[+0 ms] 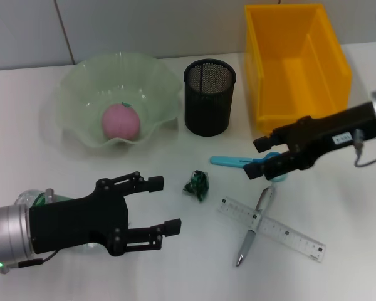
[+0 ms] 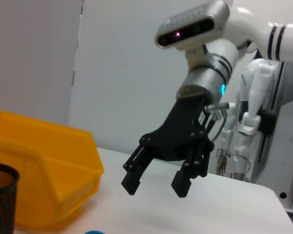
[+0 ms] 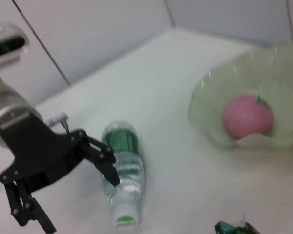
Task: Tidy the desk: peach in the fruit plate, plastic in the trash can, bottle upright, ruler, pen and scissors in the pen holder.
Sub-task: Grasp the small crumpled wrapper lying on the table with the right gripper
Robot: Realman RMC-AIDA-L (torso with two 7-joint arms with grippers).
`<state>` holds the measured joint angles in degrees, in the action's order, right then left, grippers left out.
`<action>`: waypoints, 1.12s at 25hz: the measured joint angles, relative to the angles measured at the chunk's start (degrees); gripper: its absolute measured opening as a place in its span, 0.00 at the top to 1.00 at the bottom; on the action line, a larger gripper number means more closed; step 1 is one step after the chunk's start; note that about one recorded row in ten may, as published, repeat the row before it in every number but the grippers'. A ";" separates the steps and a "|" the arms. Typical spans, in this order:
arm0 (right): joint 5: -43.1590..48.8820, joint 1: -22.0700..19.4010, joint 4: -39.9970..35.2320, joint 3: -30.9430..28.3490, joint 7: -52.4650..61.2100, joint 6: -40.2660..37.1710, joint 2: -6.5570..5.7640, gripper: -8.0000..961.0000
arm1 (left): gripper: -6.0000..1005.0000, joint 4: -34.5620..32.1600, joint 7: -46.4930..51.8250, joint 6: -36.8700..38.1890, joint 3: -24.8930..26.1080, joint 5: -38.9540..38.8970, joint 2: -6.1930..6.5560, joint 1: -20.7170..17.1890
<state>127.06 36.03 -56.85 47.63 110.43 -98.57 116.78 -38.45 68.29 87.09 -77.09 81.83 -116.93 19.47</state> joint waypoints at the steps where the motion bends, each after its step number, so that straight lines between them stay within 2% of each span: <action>1: 1.60 1.54 -0.02 0.48 1.29 -0.12 -0.04 0.17 | 0.18 -0.01 0.00 0.01 0.19 0.00 0.11 -0.14; 6: 6.43 7.69 0.42 4.44 4.93 0.94 -0.02 0.17 | 0.18 -0.03 -0.01 0.02 0.63 0.00 0.37 -0.41; 12: 11.54 12.32 2.40 10.54 6.42 6.08 1.46 0.17 | 0.19 -0.04 0.25 0.01 1.04 -0.01 0.98 -0.57; 13: 11.90 13.19 4.02 13.31 6.46 8.73 1.80 0.17 | 0.19 -0.04 0.25 0.01 1.04 -0.01 0.98 -0.57; 23: 11.56 15.20 10.39 22.46 6.59 19.60 2.51 0.17 | 0.19 -0.05 0.23 -0.17 1.07 -0.01 1.67 -0.76; 28: 9.79 14.96 11.16 25.64 6.36 22.06 2.71 0.19 | 0.19 -0.10 0.32 -0.53 1.07 -0.01 1.82 -0.76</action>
<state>136.85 50.99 -45.70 73.27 116.79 -76.51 119.49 -38.56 68.61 86.56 -76.02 81.82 -115.11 18.72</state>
